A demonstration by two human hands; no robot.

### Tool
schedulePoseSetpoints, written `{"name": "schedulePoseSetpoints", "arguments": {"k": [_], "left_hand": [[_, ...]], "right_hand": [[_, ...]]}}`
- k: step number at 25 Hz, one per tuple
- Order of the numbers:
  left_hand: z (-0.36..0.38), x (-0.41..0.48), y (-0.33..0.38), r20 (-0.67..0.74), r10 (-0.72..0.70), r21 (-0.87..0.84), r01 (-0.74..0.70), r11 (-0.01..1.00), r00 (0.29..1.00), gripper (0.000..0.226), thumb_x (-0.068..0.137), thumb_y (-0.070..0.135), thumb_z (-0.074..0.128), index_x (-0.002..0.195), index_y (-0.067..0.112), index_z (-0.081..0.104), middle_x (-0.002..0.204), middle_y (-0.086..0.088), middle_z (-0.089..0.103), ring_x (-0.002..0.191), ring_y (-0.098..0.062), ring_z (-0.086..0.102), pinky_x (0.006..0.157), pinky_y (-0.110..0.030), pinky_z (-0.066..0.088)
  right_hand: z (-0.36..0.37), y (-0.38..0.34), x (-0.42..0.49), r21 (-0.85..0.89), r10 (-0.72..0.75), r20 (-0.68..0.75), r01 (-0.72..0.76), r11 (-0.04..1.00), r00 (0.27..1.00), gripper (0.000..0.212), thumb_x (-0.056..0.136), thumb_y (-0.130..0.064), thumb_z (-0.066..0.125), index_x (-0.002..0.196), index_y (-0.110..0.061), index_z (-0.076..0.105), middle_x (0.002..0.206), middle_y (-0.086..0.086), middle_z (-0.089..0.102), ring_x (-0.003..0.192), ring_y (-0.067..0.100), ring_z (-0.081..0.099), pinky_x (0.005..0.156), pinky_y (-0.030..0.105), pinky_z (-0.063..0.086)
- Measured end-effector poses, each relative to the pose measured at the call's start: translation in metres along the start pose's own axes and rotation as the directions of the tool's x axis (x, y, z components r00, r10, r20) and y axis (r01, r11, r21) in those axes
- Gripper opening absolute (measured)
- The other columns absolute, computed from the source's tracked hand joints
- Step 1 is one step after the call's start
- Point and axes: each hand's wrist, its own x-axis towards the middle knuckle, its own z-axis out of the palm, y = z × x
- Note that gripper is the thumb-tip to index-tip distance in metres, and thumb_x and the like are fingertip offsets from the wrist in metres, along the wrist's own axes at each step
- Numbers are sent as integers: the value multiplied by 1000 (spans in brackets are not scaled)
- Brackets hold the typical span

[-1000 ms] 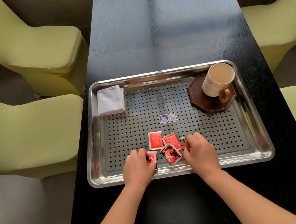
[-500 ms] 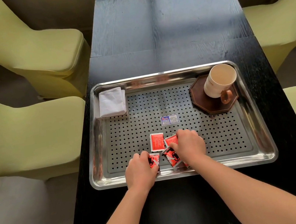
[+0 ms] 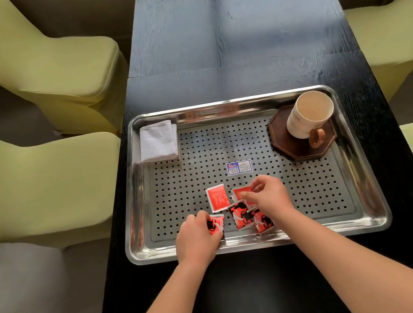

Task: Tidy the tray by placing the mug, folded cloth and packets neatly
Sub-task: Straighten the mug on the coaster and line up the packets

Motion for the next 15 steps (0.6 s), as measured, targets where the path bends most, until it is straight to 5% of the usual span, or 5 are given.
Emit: {"name": "schedulePoseSetpoints", "arguments": {"k": [3,6,10,15], "left_hand": [[-3,3,-1,46,-51,-92,55,994,998,34,87,33,65,120,26,61,102,2,59,89,-15,57,71,-28,43],[-8,7,-2,99,-98,-182,114,977,990,35,89,17,54,121,24,66,102,-2,67,92,-18,61,77,-33,49],[-13,7,-2,103,-150,-268,173,948,983,36,89,12,47,110,22,75,103,2,74,95,-17,62,75,-30,44],[-15,9,-1,122,-158,-294,187,937,980,25,91,26,50,81,17,71,83,0,71,85,-22,63,75,-37,49]], "right_hand": [[-8,3,-16,82,-74,-79,81,993,994,22,74,-35,85,75,-23,67,72,-7,71,76,13,68,66,36,55],[-2,9,-33,27,-266,-67,268,963,962,14,76,-11,83,80,-19,72,79,-4,72,76,12,69,70,36,60],[24,12,-50,-176,-543,142,561,809,827,16,73,6,74,81,-8,73,93,0,66,80,17,64,71,35,56],[47,12,-51,-349,-485,395,616,706,780,22,79,-1,67,96,-13,74,105,0,59,94,22,60,77,31,50]]}}
